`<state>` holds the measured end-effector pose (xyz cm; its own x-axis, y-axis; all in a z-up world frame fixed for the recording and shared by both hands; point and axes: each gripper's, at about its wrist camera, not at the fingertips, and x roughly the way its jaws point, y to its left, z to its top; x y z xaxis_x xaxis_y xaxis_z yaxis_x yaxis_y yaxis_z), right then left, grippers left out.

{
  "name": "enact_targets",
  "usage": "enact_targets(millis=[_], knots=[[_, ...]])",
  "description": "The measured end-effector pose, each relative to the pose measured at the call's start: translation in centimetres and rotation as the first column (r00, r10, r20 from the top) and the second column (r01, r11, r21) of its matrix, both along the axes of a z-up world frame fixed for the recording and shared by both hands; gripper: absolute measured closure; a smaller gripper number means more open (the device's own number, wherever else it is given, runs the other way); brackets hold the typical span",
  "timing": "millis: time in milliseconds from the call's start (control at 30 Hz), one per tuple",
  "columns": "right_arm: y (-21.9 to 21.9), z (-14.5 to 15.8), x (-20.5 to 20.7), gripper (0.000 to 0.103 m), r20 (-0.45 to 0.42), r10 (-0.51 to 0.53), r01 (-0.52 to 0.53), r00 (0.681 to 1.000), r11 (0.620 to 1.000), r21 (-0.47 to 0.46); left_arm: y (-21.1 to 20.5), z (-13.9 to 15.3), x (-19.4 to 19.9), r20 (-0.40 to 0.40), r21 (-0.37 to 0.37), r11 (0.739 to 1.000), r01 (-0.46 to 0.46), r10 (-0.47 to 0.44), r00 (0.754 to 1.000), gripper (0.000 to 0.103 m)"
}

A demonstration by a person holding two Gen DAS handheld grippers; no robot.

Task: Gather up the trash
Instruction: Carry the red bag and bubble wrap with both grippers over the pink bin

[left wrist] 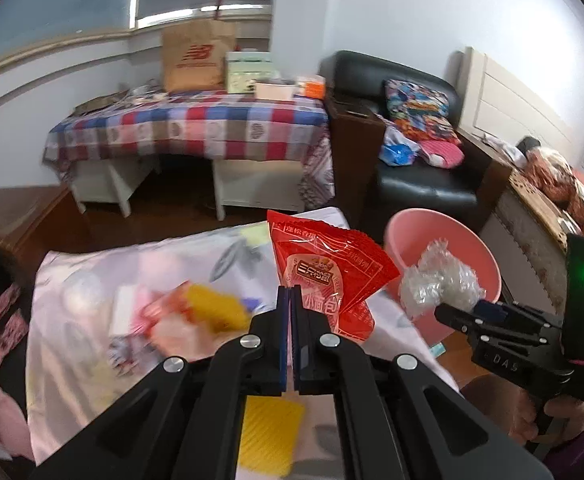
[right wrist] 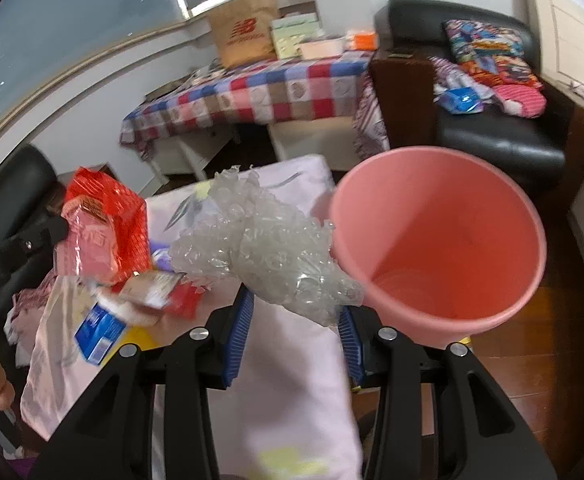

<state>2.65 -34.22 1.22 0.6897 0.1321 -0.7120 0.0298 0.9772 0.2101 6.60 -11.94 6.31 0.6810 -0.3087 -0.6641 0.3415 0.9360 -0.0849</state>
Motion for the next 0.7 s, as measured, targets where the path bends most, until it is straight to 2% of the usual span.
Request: enact_targets(millis=[167,300,567,700], knots=[[-3.6,1.1,0.7,0.061,0.015,-0.083,0.083,0.996,0.995,-0.046,-5.3,0.6,1.9,0.009,0.001,0.997,0.079,-0.079,0.997,0.102],[-5.9,1.1,1.3,0.061,0.010,-0.137,0.137,0.991,0.987,-0.087,-9.8,0.4,3.0,0.019,0.030,0.989,0.144,-0.145,0.989,0.102],[-10.7,-1.0,3.6,0.061,-0.058,-0.236,0.229,0.970,0.966,-0.117,-17.7,-2.0,5.6,-0.016,0.112,0.967,0.231,-0.231,0.973,0.102],[-11.9,-2.3,4.7,0.061,-0.100,-0.252,0.238,0.963,0.962,-0.136,-20.3,-3.9,7.4,-0.073,0.128,0.962,0.242,-0.234,0.970,0.102]])
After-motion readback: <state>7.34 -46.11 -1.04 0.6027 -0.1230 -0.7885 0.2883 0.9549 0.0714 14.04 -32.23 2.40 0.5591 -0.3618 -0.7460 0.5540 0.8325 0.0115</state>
